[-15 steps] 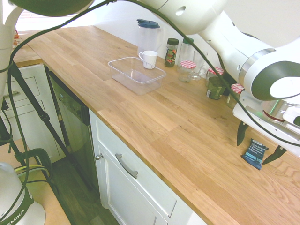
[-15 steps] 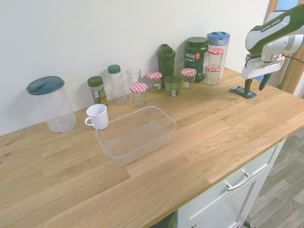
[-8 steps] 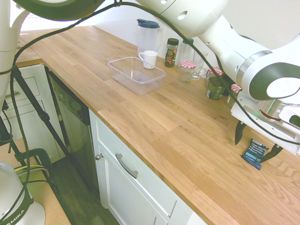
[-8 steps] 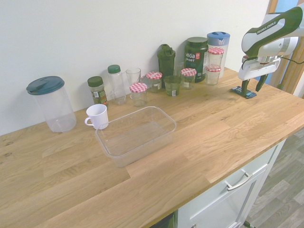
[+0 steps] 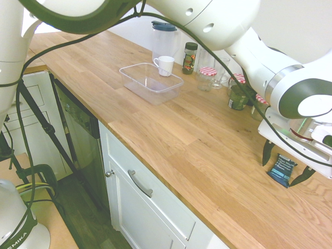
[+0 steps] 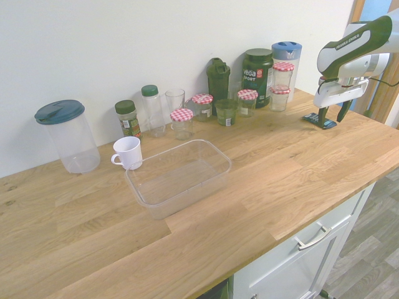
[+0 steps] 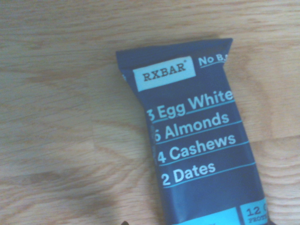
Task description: Put the protein bar into the container
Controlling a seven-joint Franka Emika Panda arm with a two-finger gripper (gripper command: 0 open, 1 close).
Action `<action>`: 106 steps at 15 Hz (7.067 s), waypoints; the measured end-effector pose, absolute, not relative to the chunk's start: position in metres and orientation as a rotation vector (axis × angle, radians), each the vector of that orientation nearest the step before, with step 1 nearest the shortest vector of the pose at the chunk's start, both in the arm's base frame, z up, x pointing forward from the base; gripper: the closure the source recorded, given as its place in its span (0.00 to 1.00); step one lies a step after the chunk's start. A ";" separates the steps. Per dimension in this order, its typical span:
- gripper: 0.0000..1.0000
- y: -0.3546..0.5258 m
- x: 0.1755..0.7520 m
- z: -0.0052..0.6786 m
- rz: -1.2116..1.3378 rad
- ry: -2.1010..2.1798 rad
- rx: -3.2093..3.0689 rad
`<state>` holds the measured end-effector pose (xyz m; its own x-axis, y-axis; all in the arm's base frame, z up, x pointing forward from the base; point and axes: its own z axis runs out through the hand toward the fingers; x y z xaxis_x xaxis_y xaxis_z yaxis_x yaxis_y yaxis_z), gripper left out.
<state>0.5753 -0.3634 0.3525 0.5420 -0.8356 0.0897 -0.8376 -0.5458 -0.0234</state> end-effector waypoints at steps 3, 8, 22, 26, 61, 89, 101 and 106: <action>0.00 -0.372 0.579 0.353 0.156 -1.489 2.735; 0.00 -0.368 0.596 0.350 0.172 -1.465 2.749; 1.00 -0.367 0.612 0.343 0.195 -1.449 2.757; 1.00 -0.367 0.612 0.342 0.199 -1.446 2.757; 1.00 0.023 0.545 0.436 0.413 -1.010 2.830; 1.00 0.231 0.598 0.420 0.481 -0.951 2.793; 0.00 0.242 0.623 0.394 0.451 -0.937 2.766; 0.00 0.253 0.621 0.399 0.457 -0.920 2.772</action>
